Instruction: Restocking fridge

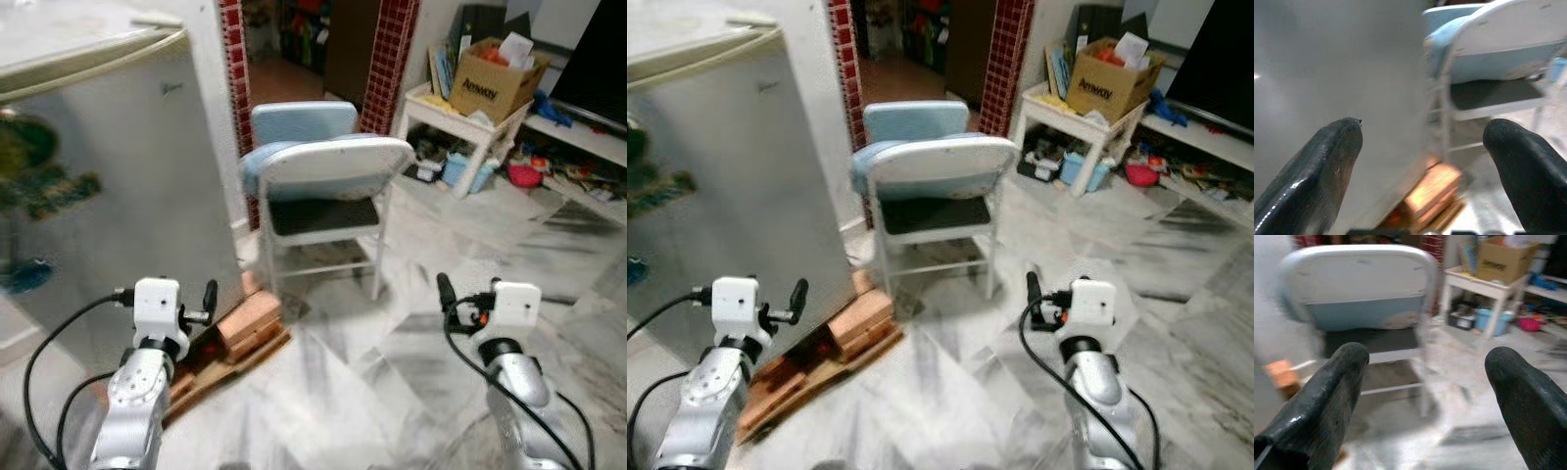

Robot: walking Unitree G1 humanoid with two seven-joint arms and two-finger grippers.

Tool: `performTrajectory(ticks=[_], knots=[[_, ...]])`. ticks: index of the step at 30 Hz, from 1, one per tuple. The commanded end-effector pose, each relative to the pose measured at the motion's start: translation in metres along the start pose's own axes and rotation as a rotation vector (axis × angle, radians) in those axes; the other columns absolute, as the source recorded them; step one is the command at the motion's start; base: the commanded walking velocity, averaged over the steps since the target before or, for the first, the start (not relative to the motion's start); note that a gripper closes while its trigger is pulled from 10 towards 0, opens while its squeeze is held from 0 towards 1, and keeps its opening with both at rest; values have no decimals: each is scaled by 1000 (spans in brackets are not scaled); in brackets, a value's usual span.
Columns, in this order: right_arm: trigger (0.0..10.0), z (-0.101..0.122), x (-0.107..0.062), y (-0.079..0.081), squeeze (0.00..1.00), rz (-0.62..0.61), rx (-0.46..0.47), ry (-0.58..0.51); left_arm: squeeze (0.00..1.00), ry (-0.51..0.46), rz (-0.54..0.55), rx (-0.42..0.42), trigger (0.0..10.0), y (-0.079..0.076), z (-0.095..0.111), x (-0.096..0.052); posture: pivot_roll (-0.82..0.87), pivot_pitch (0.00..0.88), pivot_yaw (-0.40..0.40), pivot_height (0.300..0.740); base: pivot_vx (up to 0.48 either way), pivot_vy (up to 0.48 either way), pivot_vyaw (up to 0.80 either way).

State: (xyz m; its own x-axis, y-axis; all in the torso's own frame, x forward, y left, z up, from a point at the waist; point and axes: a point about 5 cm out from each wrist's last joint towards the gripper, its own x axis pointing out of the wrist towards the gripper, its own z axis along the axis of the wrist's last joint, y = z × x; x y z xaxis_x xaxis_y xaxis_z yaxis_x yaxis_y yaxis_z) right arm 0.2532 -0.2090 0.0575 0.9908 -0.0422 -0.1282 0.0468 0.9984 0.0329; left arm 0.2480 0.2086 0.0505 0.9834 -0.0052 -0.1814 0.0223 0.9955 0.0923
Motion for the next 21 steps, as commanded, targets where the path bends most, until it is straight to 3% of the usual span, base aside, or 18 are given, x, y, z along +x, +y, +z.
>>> performTrajectory(ticks=[1, 17, 21], knots=[[10000, 5, 2, -2, 0, -3, -10, -21, 0, -14, -11, 2, 10000, -1, 5, 3, -15, 0, -4, 740, 0, 480, 0], [10000, 1, 2, -1, 0, -7, -18, -12, 0, 8, -10, -3, 10000, -2, -1, -1, -7, 0, 0, 740, 0, 480, -411], [10000, 1, 4, -2, 0, -4, -20, -10, 0, 11, -7, -4, 10000, -2, -2, -1, -4, 0, -3, 740, 0, 480, 0]])
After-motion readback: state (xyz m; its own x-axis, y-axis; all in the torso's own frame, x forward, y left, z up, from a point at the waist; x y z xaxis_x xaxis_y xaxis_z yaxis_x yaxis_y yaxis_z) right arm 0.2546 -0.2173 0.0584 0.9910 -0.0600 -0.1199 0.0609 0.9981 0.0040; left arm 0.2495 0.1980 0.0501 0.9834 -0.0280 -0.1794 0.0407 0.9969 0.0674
